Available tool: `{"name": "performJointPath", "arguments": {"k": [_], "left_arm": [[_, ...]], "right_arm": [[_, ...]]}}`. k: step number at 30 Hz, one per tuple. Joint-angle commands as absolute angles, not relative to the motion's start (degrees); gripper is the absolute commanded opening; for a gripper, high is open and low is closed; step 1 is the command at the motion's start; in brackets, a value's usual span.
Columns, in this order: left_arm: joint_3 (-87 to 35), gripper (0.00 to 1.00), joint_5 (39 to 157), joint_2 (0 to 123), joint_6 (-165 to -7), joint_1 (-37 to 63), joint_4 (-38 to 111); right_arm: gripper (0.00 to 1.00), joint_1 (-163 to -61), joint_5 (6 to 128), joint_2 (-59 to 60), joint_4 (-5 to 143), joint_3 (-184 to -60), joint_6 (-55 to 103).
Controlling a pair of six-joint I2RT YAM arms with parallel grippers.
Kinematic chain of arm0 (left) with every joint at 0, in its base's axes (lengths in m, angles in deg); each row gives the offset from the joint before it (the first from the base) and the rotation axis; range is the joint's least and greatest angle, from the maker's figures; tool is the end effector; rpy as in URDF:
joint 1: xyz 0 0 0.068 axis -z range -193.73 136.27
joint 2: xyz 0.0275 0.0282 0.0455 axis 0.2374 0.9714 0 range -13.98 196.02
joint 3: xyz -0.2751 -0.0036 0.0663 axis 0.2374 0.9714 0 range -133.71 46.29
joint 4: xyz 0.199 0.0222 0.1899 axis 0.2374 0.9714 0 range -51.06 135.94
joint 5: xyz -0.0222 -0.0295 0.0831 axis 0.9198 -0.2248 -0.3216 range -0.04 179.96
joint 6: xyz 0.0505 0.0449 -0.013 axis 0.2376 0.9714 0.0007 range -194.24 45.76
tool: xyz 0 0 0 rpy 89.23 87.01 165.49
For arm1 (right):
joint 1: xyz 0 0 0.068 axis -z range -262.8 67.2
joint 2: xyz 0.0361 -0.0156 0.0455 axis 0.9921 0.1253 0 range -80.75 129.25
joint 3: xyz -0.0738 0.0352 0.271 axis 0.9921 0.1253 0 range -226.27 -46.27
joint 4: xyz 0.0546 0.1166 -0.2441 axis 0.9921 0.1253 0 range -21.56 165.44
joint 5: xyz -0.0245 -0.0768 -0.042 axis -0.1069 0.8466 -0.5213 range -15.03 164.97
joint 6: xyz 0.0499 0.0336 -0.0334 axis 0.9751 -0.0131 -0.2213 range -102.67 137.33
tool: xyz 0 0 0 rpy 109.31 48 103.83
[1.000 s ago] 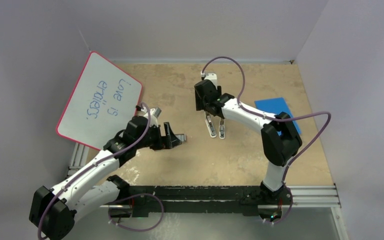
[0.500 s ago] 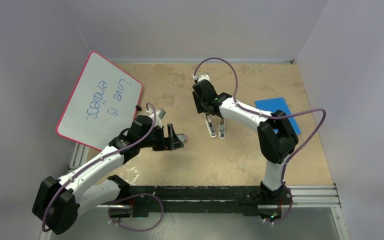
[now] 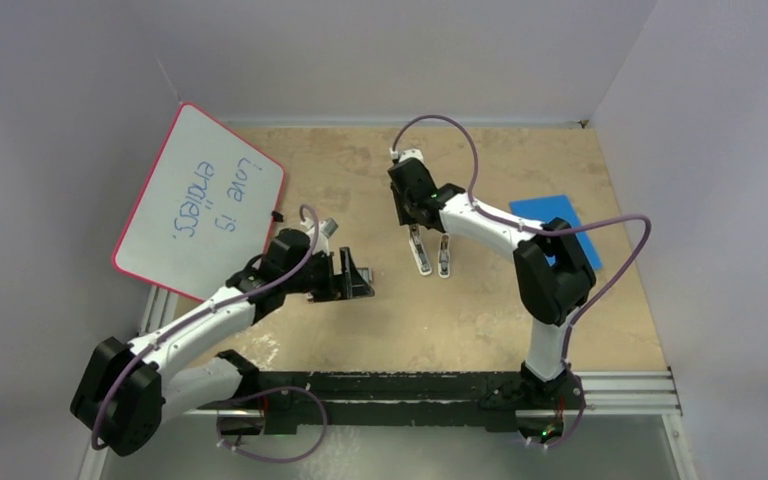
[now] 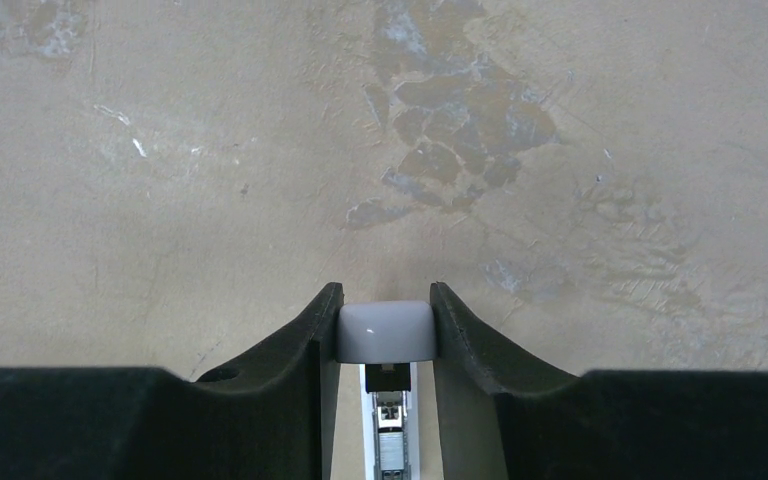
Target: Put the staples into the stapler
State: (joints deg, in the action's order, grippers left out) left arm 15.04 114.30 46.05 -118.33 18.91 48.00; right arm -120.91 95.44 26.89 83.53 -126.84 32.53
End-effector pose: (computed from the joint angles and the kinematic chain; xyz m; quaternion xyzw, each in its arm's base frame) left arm 0.1884 -0.1479 0.2020 0.0046 0.8829 -0.4152 0.2193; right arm 0.3707 0.2660 0.2255 -0.1080 0.8960 0.0339 0.4294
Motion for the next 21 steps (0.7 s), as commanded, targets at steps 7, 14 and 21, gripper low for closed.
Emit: {"name": "performJointPath", "arguments": {"k": [7, 14, 21], "left_arm": [[11.53, 0.63, 120.14, 58.66, -124.75, 18.75, 34.44], [3.65, 0.38, 121.23, 70.08, -125.27, 18.9, 29.64], [-5.02, 0.27, 119.81, 83.07, -123.15, 20.64, 31.55]], "right_arm": [[0.2, -121.17, 100.95, 19.2, 81.66, -122.64, 49.86], [0.2, -121.91, 101.73, 17.94, 81.62, -119.9, 52.18], [0.2, -122.25, 101.18, 18.38, 81.09, -119.57, 52.57]]}}
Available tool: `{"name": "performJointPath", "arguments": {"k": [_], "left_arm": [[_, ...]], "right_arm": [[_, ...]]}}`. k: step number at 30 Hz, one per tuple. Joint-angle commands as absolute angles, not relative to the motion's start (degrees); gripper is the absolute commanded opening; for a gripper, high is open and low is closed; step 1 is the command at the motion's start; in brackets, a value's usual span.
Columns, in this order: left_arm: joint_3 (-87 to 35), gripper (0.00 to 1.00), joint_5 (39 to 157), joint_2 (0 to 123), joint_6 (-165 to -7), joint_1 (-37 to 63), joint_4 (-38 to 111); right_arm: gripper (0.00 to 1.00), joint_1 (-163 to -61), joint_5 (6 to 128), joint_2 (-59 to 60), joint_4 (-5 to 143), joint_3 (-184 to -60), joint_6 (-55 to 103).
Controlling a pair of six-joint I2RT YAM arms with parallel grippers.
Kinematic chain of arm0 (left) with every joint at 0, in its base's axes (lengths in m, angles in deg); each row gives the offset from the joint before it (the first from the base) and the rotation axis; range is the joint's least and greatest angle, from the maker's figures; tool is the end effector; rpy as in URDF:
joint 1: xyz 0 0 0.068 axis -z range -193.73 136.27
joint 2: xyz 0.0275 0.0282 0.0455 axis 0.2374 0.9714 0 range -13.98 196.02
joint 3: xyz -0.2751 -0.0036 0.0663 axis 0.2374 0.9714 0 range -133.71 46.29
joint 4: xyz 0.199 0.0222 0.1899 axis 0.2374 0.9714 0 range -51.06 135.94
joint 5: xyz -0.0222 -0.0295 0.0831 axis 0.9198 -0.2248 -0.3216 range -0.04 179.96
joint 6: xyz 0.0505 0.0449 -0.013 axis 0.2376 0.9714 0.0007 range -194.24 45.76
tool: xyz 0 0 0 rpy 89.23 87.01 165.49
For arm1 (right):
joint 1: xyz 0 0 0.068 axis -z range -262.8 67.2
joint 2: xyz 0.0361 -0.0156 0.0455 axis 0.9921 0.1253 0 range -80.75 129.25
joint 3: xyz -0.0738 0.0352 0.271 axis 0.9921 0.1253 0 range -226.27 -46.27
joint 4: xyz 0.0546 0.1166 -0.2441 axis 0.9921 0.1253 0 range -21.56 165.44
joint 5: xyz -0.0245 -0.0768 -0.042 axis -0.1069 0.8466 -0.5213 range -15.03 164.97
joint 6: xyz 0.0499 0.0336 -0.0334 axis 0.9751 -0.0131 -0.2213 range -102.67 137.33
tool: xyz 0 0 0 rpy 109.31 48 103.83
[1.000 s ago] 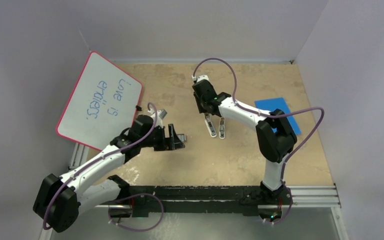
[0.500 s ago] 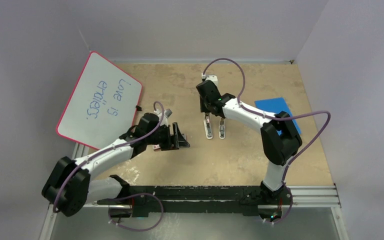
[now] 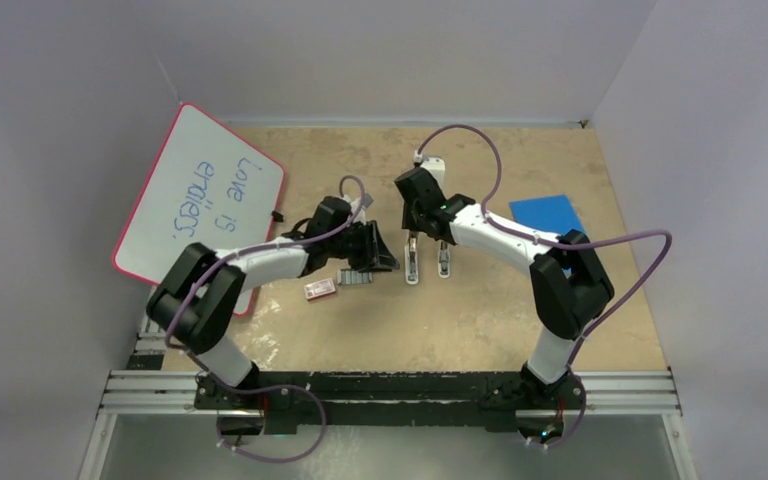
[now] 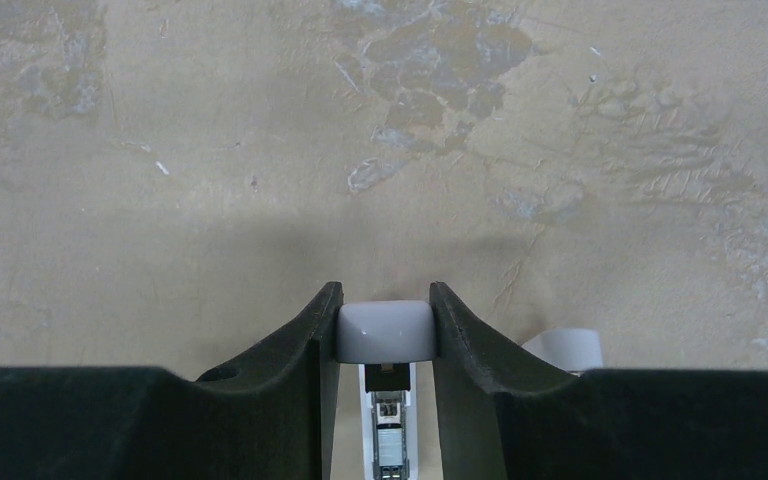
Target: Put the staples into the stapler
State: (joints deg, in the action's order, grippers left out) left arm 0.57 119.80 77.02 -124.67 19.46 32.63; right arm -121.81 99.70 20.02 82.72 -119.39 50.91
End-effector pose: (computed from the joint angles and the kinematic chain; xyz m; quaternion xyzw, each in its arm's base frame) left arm 0.2741 -0.2124 0.1682 -0.0211 0.8788 -0.4507 0.1552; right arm 0.3429 0.2478 0.2324 0.0449 0.8952 0.0779 0.4364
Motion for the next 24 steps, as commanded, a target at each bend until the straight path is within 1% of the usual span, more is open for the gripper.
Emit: {"name": "performJointPath", "arguments": {"k": [1, 6, 9, 12, 17, 24], "left_arm": [[-5.88, 0.27, 119.81, 84.67, -122.83, 20.93, 31.6], [-6.15, 0.27, 125.1, 91.11, -122.66, 21.67, 25.31], [-5.58, 0.23, 123.14, 92.39, -122.7, 21.94, 25.31], [-5.45, 0.18, 121.78, 93.22, -122.04, 22.01, 25.89], [-6.35, 0.16, 121.4, 95.87, -122.77, 22.01, 26.01], [-9.65, 0.12, 118.76, 99.19, -124.23, 22.54, 31.36]], "right_arm": [[0.2, -122.25, 101.19, 18.39, 81.12, -119.57, 52.65], [0.18, -122.18, 101.36, 18.69, 81.38, -119.58, 53.37], [0.18, -122.22, 101.07, 18.41, 81.11, -119.42, 53.53], [0.18, -122.27, 100.78, 18.3, 80.93, -119.3, 53.45], [0.17, -122.25, 99.77, 18.86, 80.4, -118.98, 53.38], [0.17, -122.85, 98.68, 19.01, 79.27, -117.99, 53.71]]}}
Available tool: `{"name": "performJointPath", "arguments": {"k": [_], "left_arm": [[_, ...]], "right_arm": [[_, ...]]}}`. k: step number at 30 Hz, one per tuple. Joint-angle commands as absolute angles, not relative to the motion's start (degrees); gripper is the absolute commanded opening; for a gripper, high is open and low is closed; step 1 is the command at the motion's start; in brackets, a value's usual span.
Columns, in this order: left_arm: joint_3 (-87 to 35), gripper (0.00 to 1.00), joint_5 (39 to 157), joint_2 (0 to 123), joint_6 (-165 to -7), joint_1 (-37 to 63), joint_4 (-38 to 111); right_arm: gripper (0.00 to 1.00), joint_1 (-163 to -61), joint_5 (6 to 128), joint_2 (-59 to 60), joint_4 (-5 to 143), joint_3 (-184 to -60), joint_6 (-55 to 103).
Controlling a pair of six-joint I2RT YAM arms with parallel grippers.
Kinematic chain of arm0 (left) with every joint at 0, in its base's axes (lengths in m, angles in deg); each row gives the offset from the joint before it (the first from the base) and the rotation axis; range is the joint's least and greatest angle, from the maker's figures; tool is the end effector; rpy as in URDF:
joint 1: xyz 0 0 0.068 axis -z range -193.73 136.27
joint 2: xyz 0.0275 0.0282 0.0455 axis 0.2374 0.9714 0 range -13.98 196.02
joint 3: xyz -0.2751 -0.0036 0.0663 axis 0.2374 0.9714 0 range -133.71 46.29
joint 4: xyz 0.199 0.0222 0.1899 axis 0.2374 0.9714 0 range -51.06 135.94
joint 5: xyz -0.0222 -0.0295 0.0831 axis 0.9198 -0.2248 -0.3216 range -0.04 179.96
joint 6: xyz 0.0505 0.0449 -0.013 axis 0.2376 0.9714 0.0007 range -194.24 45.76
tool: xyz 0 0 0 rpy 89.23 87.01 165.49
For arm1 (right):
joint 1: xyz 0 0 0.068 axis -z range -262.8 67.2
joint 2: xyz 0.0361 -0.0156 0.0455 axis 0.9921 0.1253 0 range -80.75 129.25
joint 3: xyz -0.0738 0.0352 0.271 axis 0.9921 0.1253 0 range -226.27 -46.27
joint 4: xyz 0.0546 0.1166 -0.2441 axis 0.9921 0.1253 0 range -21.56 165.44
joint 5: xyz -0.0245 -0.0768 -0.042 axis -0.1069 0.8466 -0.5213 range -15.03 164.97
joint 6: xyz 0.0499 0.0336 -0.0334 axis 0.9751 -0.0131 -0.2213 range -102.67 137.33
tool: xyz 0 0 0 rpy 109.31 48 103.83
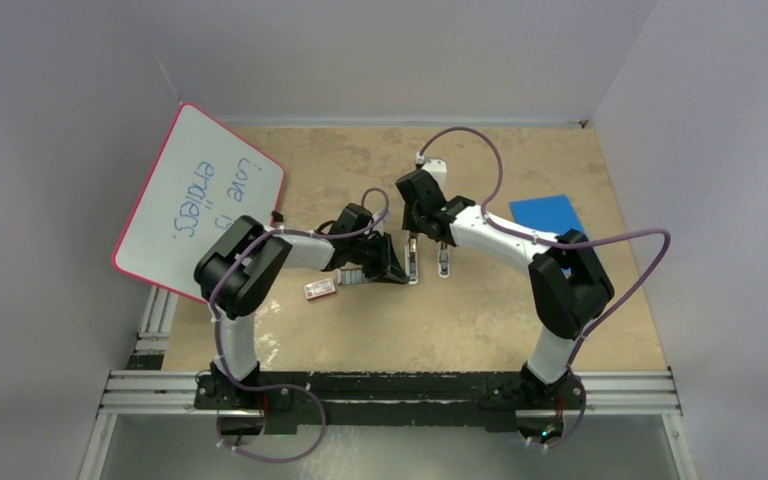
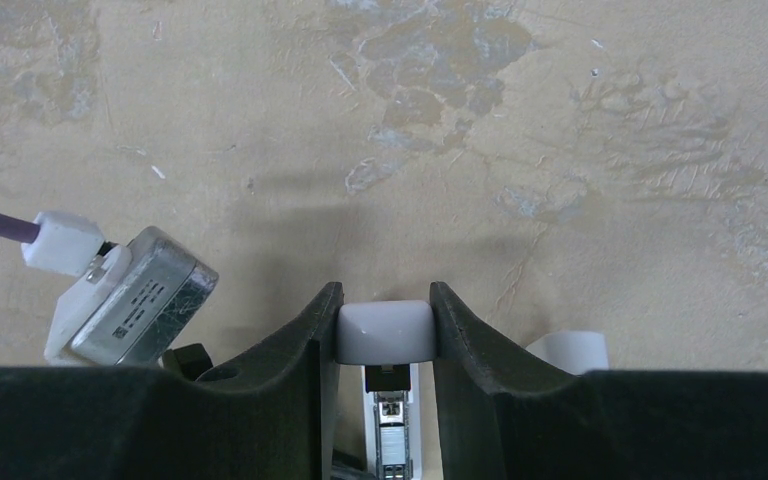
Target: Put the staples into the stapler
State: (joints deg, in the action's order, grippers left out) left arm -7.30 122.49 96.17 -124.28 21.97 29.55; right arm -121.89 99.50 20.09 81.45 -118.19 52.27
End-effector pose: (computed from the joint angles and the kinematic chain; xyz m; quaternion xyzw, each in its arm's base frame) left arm 0.2995 -0.2520 0.0983 -0.0102 0.8995 -0.4295 0.0794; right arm 0.3416 0.2476 0.2266 0.0542 0.8950 0.0847 0.4346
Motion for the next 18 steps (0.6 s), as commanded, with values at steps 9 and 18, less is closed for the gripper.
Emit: {"name": "performJointPath", "arguments": {"k": [9, 18], "left_arm": [[-10.93, 0.06, 118.0, 102.69, -125.93, 22.4, 33.45], [-9.31, 0.04, 118.52, 104.69, -127.5, 21.45, 31.87]], "right_arm": [[0.16, -124.72, 98.95, 18.64, 79.81, -117.3, 54.98], [0.16, -126.35, 98.41, 15.26, 81.42, -112.52, 56.56]]}}
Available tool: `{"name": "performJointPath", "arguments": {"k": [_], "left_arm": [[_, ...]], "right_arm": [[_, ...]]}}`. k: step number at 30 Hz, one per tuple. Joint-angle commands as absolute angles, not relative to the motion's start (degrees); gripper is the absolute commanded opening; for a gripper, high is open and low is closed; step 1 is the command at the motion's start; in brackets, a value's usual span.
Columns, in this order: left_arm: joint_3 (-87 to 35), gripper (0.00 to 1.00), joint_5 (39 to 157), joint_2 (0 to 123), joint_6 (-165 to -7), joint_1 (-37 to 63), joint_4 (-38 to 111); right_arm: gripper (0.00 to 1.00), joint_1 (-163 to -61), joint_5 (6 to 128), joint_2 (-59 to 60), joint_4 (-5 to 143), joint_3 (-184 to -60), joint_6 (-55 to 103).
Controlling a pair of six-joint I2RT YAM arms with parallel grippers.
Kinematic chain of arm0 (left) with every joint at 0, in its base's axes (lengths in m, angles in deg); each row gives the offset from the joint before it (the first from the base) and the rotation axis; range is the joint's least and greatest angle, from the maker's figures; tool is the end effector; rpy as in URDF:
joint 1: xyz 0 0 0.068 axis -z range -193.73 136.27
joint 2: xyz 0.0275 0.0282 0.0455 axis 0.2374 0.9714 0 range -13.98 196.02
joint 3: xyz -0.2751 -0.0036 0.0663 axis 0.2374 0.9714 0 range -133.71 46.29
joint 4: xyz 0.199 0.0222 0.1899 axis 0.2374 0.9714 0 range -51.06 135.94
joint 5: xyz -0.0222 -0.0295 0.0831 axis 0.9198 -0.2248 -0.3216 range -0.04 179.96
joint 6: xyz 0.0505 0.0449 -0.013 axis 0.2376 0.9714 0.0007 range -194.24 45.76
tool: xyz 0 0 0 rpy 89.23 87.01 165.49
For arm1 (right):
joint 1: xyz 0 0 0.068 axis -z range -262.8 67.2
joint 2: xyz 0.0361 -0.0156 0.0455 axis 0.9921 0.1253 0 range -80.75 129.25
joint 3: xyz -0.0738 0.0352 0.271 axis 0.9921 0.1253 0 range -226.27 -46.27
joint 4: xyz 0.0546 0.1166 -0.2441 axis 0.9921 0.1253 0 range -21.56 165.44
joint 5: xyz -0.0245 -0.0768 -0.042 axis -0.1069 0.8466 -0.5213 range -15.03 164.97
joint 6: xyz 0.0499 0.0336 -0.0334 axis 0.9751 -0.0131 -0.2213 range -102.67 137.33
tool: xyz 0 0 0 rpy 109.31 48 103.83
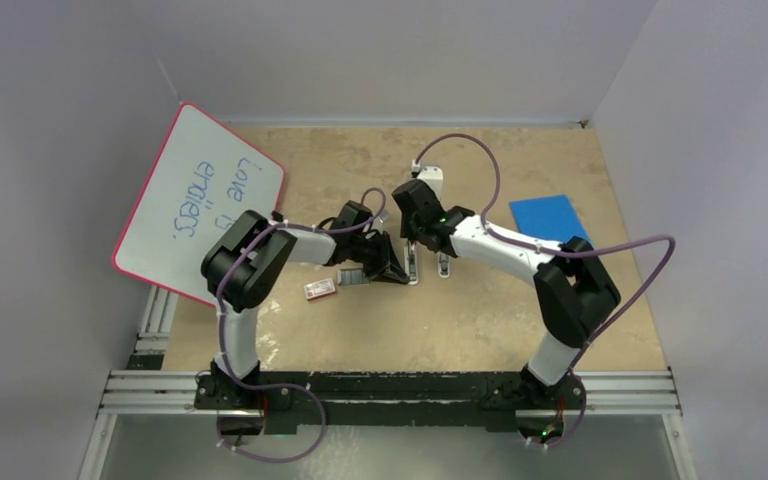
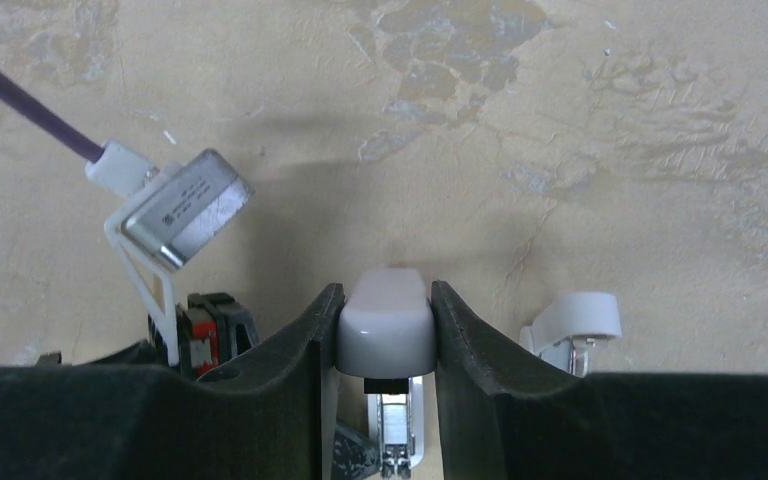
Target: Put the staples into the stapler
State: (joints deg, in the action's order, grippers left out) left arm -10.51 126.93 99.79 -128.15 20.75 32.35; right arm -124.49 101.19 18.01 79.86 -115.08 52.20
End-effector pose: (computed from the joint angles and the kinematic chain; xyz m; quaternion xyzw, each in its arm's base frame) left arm 0.3094 -0.2531 0.0878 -0.0447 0.8976 -0.4379 0.0224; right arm 0.3228 0.2545 0.2250 0.0404 0.8915 0.0862 0.4428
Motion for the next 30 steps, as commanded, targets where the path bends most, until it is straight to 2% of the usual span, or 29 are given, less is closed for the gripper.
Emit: {"name": "performJointPath", "arguments": {"k": [1, 14, 25, 30], "left_arm": [[-9.28, 0.04, 118.52, 104.86, -127.5, 21.35, 31.84], [-10.43, 0.04, 117.82, 107.1, -127.23, 20.91, 33.01], [-10.3, 0.07, 117.83, 106.52, -127.15, 20.32, 33.27], [-10.74, 0.1, 119.46, 105.49, -126.69, 19.92, 32.72]], "right_arm": [[0.16, -126.73, 98.36, 15.01, 81.71, -112.01, 56.8], [0.12, -131.93, 98.44, 14.16, 83.77, -108.53, 61.43], [0.13, -135.33, 97.91, 13.92, 84.29, -104.72, 65.26], [0.16, -135.42, 99.48, 14.18, 84.86, -105.31, 65.5]]}}
